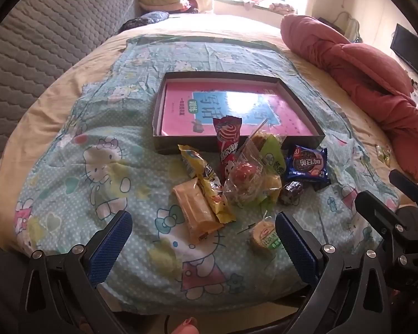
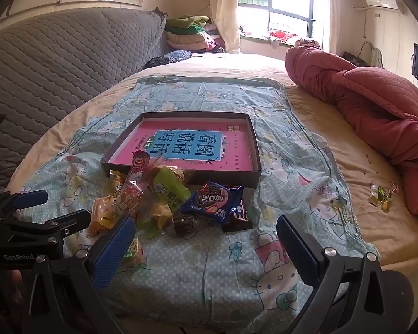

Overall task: Organize snacks
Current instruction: 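Move both grippers toward the snack pile in front of the tray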

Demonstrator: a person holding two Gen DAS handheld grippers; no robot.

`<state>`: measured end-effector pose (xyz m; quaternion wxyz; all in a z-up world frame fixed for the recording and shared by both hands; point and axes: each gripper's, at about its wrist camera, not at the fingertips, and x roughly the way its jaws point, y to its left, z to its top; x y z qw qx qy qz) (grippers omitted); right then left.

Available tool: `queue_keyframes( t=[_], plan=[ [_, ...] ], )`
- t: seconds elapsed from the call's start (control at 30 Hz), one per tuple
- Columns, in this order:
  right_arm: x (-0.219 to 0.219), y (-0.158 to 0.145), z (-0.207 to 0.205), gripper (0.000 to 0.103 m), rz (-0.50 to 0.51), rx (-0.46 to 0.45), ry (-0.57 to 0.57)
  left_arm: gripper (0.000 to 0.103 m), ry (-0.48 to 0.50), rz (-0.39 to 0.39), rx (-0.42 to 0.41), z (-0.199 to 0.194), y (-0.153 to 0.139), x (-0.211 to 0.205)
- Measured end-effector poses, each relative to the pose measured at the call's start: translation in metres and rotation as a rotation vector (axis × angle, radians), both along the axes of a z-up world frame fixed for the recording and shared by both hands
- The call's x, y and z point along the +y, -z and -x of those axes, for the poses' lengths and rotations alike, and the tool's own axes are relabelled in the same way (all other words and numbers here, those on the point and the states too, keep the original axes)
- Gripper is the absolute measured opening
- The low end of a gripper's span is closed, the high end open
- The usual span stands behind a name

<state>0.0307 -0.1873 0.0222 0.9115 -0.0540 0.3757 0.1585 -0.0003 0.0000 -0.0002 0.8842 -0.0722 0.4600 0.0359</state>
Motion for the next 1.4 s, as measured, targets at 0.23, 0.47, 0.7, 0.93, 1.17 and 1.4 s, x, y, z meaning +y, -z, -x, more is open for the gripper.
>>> queue_keyframes(
  t=[0.23,0.47,0.7,0.93,1.17,1.4],
  plan=[
    [0.001,0.000,0.001,0.102,0.004,0.000,-0.002,0.102,0.001,0.002,-0.005,0.002,0.000,0.002],
    [0.001,-0.001,0.001,0.102,0.004,-0.002,-0.004,0.102,0.002,0.003,-0.009,0.000,0.002,0.001],
    [0.002,-0.002,0.002,0.102,0.004,-0.004,-0.005,0.102,-0.001,-0.001,-0.005,0.000,0.003,0.000],
    [0.002,-0.001,0.002,0.102,0.000,-0.001,-0.006,0.102,-0.002,0.000,-0.005,0.001,0.003,0.000],
    [0.004,0.002,0.000,0.102,-0.003,0.014,-0.019,0.102,-0.013,0.001,0.001,-0.001,0.005,0.003],
    [0.014,0.010,-0.001,0.102,-0.005,0.047,-0.076,0.102,-0.034,0.010,0.002,-0.001,0.008,0.012]
  ],
)
